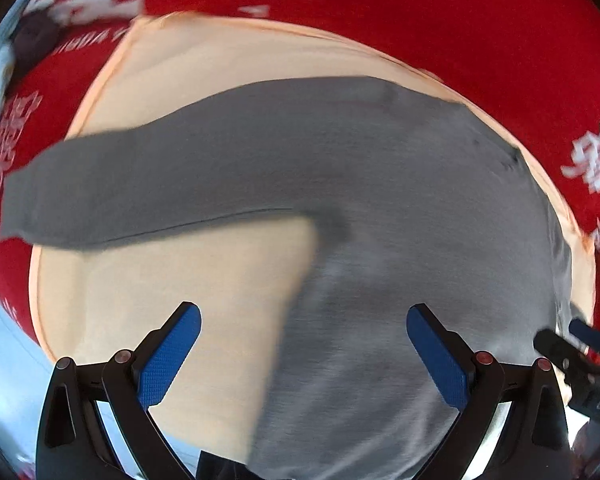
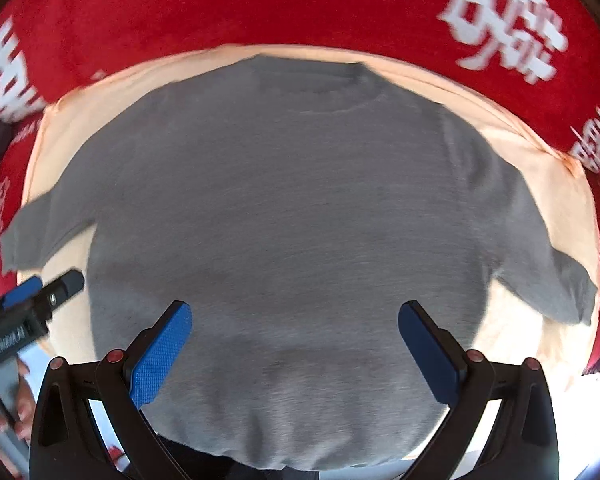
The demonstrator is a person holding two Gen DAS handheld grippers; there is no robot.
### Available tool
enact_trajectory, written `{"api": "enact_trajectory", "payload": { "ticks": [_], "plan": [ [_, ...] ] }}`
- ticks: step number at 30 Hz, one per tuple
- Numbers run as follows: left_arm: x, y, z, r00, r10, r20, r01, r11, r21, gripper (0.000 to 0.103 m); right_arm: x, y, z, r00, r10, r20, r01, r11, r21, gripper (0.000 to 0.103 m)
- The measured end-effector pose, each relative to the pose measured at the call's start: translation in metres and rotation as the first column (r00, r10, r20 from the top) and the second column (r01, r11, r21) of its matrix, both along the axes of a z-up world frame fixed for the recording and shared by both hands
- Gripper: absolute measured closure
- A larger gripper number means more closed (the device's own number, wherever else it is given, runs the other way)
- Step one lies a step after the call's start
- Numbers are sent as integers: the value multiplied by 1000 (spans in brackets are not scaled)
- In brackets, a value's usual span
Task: Fold small clothes
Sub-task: 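Grasp the sleeve cuff nearest the left tool and lift it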
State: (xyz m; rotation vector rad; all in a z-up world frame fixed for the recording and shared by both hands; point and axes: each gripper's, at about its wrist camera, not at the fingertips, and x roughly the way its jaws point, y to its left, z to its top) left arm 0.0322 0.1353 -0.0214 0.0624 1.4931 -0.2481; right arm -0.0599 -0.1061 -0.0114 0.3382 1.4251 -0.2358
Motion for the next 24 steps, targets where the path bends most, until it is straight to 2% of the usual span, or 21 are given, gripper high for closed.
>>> {"api": "enact_trajectory", "payload": {
  "ticks": [3, 6, 9, 11, 15, 18, 20, 21, 23, 24],
  "plan": [
    [13, 51, -13, 994, 109, 2, -108, 991, -78, 0, 7, 24, -2, 999, 46, 2, -46, 999, 12, 0],
    [29, 102, -34, 970, 243, -10, -241, 953, -184, 0, 14, 48, -5, 996, 87, 10, -87, 996, 31, 0],
    [43, 145, -59, 927, 369, -71, -375, 891, -258, 0, 19, 69, -10, 992, 128, 16, -128, 991, 44, 0],
    [50, 168, -73, 890, 443, -105, -452, 834, -315, 0, 22, 84, -14, 989, 150, 16, -150, 987, 52, 0],
    [66, 195, -91, 839, 520, -159, -535, 737, -413, 0, 27, 106, -18, 984, 178, 24, -179, 981, 73, 0],
    [72, 202, -95, 817, 558, -148, -561, 708, -429, 0, 31, 120, -22, 980, 196, 24, -198, 976, 89, 0],
    [73, 205, -94, 797, 585, -149, -581, 678, -451, 1, 34, 130, -24, 978, 207, 18, -207, 974, 93, 0],
    [73, 204, -94, 786, 600, -148, -593, 665, -454, 4, 33, 133, -24, 978, 210, 18, -211, 973, 95, 0],
    [73, 205, -93, 772, 621, -138, -608, 655, -449, 17, 34, 139, -23, 976, 215, 20, -216, 972, 97, 0],
    [73, 206, -92, 770, 624, -130, -609, 658, -443, 33, 34, 141, -22, 976, 217, 21, -218, 971, 99, 0]
  ]
}}
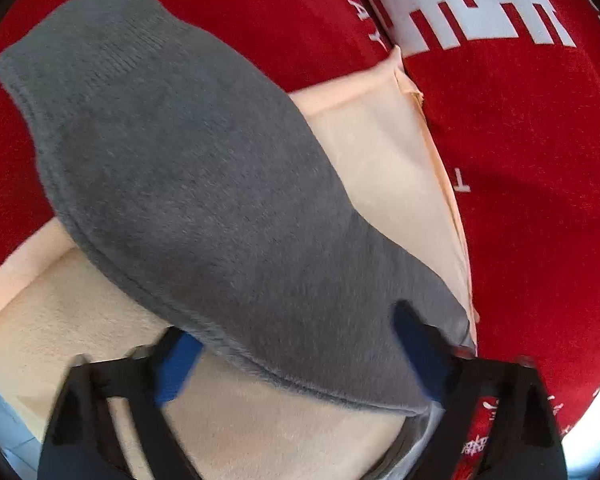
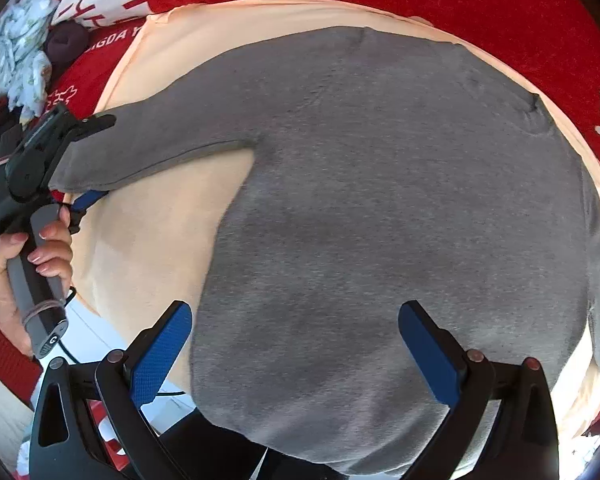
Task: Fold small clothes
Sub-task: 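Grasp the sleeve cuff nearest the left tool and lift it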
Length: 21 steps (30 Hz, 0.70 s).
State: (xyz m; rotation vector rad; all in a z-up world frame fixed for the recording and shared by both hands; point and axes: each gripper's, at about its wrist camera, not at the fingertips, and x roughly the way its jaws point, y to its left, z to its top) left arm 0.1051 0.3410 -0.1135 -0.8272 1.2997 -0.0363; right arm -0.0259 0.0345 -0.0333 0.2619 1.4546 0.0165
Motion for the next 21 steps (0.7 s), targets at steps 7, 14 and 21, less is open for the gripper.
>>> {"api": "enact_trajectory", "payload": {
  "ticks": [7, 14, 21],
  "plan": [
    [1, 8, 2, 998, -55, 3, 54, 992, 112, 94, -3, 6, 5, 1000, 5, 15, -5, 1000, -6, 0],
    [5, -15, 53, 960, -221, 171, 176, 953, 247, 96, -15, 0, 11, 999, -40, 23, 40, 999, -2, 0],
    [10, -78, 114, 845, -436, 309, 318, 875, 365, 96, -33, -28, 15, 993, -114, 32, 114, 993, 19, 0]
  ]
}}
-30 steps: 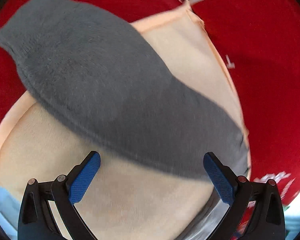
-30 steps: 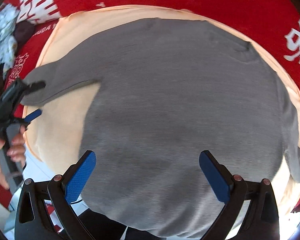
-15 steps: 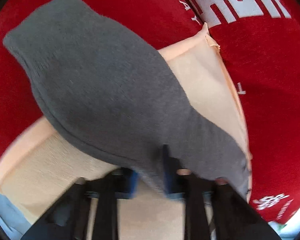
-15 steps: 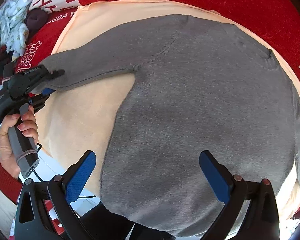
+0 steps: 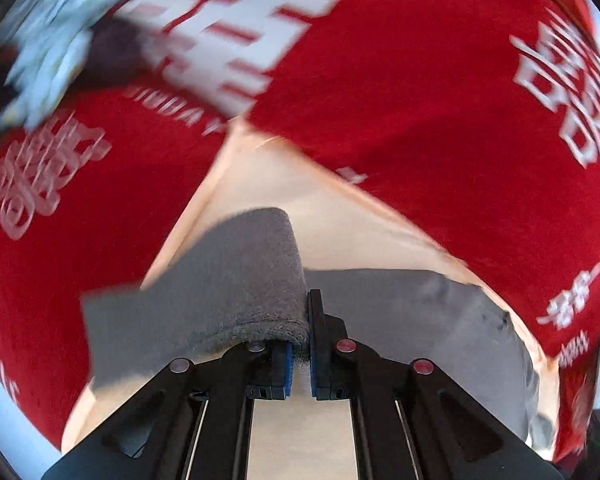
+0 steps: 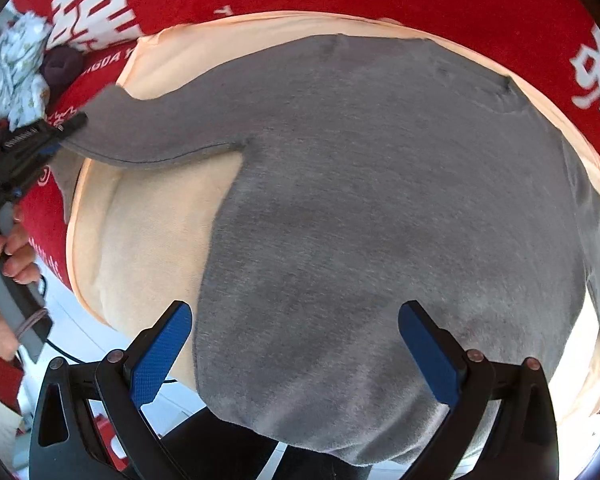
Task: Fold small clothes
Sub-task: 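Grasp the sleeve cuff nearest the left tool and lift it, then lay the held sleeve across the sweater body and open the left tool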
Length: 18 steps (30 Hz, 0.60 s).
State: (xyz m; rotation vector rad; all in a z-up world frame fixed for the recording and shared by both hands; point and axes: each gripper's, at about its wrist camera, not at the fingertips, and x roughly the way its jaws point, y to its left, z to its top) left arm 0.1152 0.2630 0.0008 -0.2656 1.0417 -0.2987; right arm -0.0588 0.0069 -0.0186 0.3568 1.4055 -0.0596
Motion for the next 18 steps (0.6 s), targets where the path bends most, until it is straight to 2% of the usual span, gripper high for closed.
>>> {"api": "enact_trajectory", "payload": {
  "ticks": [4, 9, 13, 16, 18],
  "plan": [
    [-8, -54, 28, 991, -118, 68, 119, 993, -4, 96, -14, -33, 3, 998, -56, 8, 56, 998, 11, 0],
    [-29, -147, 48, 949, -292, 118, 294, 956, 3, 96, -34, -85, 1, 989, -146, 16, 146, 989, 21, 0],
    [-53, -230, 40, 902, -421, 98, 422, 907, 19, 96, -56, -132, -4, 973, -232, 2, 232, 972, 29, 0],
    [-72, -285, 19, 859, -509, 58, 506, 860, 57, 96, -72, -160, -12, 961, -275, -13, 275, 961, 17, 0],
    [-80, -307, 4, 839, -544, 21, 541, 838, 73, 96, -83, -180, -20, 952, -306, -28, 306, 952, 14, 0]
  ]
}}
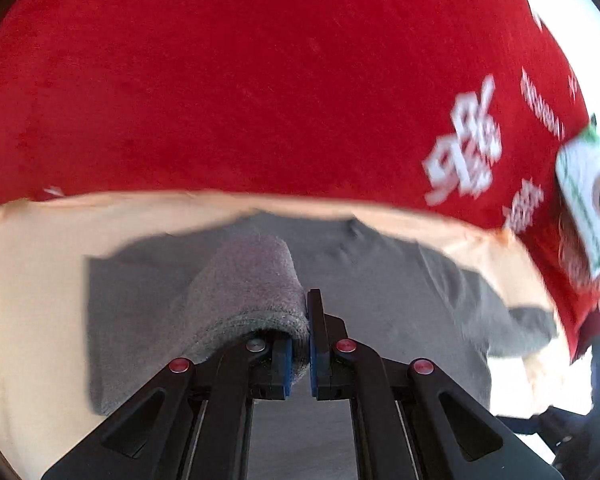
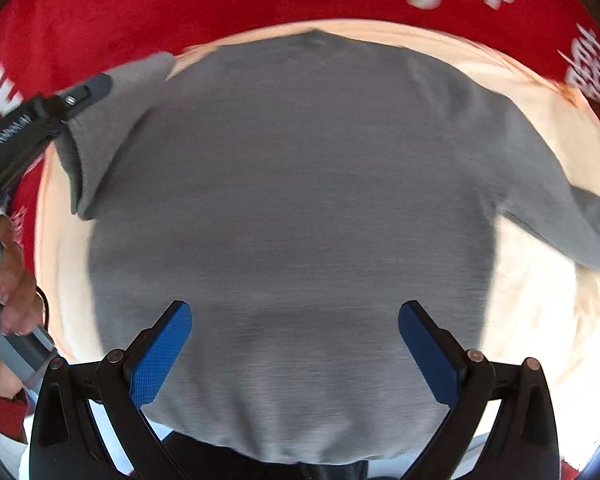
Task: Fold small clothes
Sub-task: 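Lay the held sleeve across the sweater body and open the left tool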
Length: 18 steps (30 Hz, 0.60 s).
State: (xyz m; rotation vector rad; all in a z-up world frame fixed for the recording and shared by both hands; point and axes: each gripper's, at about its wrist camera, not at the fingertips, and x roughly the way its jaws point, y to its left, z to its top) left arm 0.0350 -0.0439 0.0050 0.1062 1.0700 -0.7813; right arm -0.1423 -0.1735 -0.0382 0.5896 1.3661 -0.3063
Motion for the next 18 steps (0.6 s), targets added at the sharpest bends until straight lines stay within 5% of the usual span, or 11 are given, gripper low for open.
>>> {"api": "enact_trajectory", "payload": {
  "ticks": [3, 5, 6, 8, 14, 18],
  "plan": [
    [-15, -34, -24, 999, -50, -7, 51, 995, 88, 95, -10, -23, -9, 999, -41, -23, 41, 999, 4, 0],
    [-23, -41, -31, 997, -77, 1, 76, 991, 111, 70, -16, -35, -14, 998, -61, -33, 61, 998, 7, 0],
    [-27, -41, -30, 997, -81, -2, 81, 992, 97, 41, -17, -40, -16, 997, -66, -36, 66, 998, 6, 0],
    [-32, -36, -23, 998, -58, 30, 55, 995, 86, 19, -17, -46, -18, 996, -74, -39, 75, 997, 2, 0],
    [-21, 7, 5, 1000, -28, 6, 28, 995, 100, 19, 6, -45, -9, 999, -51, -8, 51, 998, -31, 0],
    [14, 74, 6, 991, 133, 7, -132, 978, 158, 19, 41, -15, 14, 992, 91, 85, -80, 988, -130, 0]
  ]
}}
